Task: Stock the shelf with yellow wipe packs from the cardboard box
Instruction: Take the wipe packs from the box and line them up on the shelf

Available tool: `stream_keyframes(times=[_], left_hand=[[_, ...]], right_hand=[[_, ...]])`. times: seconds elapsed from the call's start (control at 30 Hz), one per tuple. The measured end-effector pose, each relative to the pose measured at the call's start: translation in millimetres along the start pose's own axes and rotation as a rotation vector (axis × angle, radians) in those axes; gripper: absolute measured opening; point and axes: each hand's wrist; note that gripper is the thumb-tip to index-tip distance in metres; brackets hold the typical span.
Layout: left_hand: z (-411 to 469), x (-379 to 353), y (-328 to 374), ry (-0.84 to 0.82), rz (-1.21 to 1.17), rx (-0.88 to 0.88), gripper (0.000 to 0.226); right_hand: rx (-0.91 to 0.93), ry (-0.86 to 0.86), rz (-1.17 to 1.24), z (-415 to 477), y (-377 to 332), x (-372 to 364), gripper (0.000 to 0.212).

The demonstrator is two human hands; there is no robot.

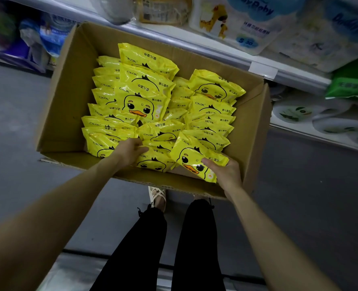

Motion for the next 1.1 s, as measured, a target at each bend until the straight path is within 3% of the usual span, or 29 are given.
stream_keyframes(times=[0.17, 0.3, 0.53, 0.7, 0.83, 0.93, 1.0, 1.1], left_hand=[[4, 3, 2, 0.022, -0.175, 0.107, 0.047], [6, 8, -1, -0.029, -0.135, 0.127, 0.086], [1, 4, 5, 0.016, -0.095, 0.112, 0.045], [-20, 26, 22, 0.001, -0.132, 0.041, 0.033], [-47, 58, 49, 0.001, -0.187, -0.066, 0.014], [-73, 86, 77, 0.003, -0.207, -0.174, 0.016], [-93, 106, 103, 0.031, -0.204, -0.252, 0.016], [-122, 135, 145, 0.074, -0.21, -0.364, 0.021]], right_hand=[[0.018, 0.012, 0.024, 9, 5, 0, 0.033], [0.015, 0.022, 0.025, 18, 7, -5, 0.037], [0.015, 0.035, 0.0, 18, 5, -9, 0.028], [0.069, 0.072, -0.059, 0, -21, 5, 0.015], [0.135, 0.106, -0.054, -24, -53, 25, 0.018], [0.198, 0.152, -0.061, -50, -86, 45, 0.03], [0.27, 0.15, -0.023, -73, -114, 62, 0.017], [0.393, 0.177, 0.014, -105, -157, 86, 0.015]])
Point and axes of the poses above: each hand's wrist, its own z-axis towards the middle knuckle, its own x-axis out of the back of the hand, y = z × x, and after that the axes turned 1 degree about -x, right-handed
